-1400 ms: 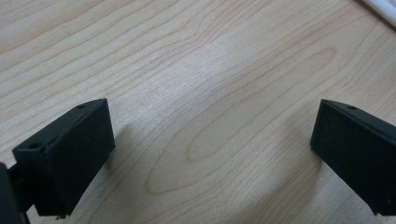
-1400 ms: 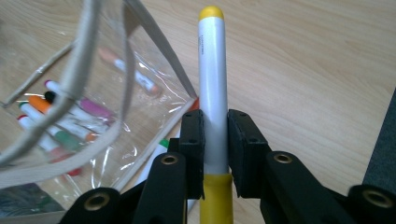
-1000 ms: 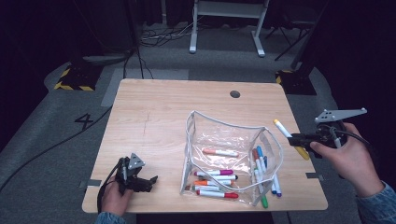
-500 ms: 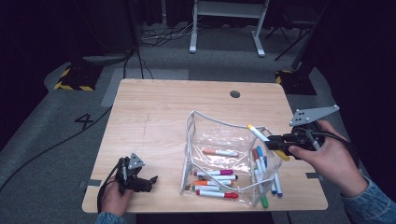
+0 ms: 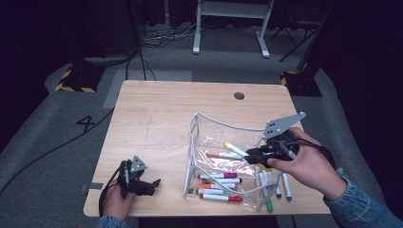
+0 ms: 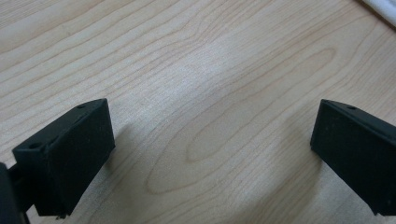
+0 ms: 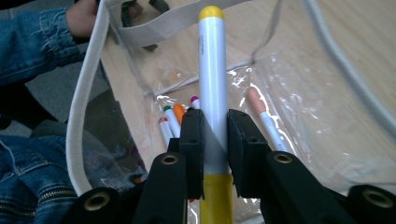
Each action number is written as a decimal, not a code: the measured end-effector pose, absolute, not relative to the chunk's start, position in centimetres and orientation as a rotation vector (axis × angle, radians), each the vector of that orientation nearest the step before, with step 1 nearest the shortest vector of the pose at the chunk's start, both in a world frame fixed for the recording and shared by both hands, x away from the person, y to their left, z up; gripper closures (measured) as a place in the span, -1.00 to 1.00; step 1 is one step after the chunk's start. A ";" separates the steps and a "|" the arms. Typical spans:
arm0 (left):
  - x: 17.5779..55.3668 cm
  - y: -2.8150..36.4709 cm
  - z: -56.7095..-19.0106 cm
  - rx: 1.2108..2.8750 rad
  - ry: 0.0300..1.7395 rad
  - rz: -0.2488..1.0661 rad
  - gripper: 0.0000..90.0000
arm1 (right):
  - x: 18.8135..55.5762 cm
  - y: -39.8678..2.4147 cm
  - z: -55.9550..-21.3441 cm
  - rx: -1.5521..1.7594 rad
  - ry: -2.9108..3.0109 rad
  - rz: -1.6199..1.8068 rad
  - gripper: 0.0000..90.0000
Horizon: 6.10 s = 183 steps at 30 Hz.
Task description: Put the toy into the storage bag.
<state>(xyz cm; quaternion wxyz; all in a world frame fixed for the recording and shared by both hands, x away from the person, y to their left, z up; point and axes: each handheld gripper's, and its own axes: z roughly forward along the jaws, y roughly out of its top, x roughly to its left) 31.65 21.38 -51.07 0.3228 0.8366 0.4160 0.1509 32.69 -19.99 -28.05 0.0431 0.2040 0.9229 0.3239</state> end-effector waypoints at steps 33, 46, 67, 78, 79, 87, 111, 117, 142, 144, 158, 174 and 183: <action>31.7 21.4 -51.1 2.196 1.093 0.395 -1.00 | 33.0 -11.4 -33.6 0.333 3.107 0.512 0.71; 31.7 21.4 -51.1 2.196 1.093 0.396 -1.00 | 33.4 -10.5 -36.3 0.336 3.174 0.447 0.71; 31.7 21.4 -51.1 2.201 1.089 0.392 -1.00 | 34.4 -11.8 -35.6 0.316 3.020 0.619 0.11; 31.7 21.4 -51.1 2.199 1.089 0.394 -1.00 | 34.4 -16.1 -30.6 0.458 2.776 0.916 0.02; 31.7 21.4 -51.1 2.201 1.088 0.393 -1.00 | 34.4 -16.8 -30.0 0.482 2.747 0.950 0.02; 31.7 21.4 -51.1 2.198 1.089 0.394 -1.00 | 34.2 -22.2 -27.3 0.651 2.593 1.079 0.00; 32.1 21.2 -51.0 2.191 1.115 0.408 -1.00 | 33.0 -36.7 -31.5 1.195 2.334 1.007 0.01; 32.1 21.1 -51.1 2.188 1.119 0.410 -1.00 | 32.6 -39.0 -34.8 1.323 2.313 0.928 0.07; 32.1 21.1 -51.1 2.190 1.120 0.411 -1.00 | 32.1 -43.0 -46.9 1.592 2.350 0.618 0.47; 32.0 21.1 -51.1 2.188 1.123 0.411 -1.00 | 32.3 -42.8 -47.1 1.579 2.355 0.609 0.56; 32.0 21.1 -51.0 2.192 1.125 0.417 -1.00 | 32.9 -41.9 -45.8 1.567 2.376 0.612 0.71; 31.7 21.2 -51.1 2.188 1.121 0.416 -1.00 | 33.7 -39.5 -37.2 1.360 2.404 0.834 0.71; 31.7 21.2 -51.1 2.188 1.121 0.409 -1.00 | 33.3 -37.1 -32.9 1.210 2.439 0.887 0.71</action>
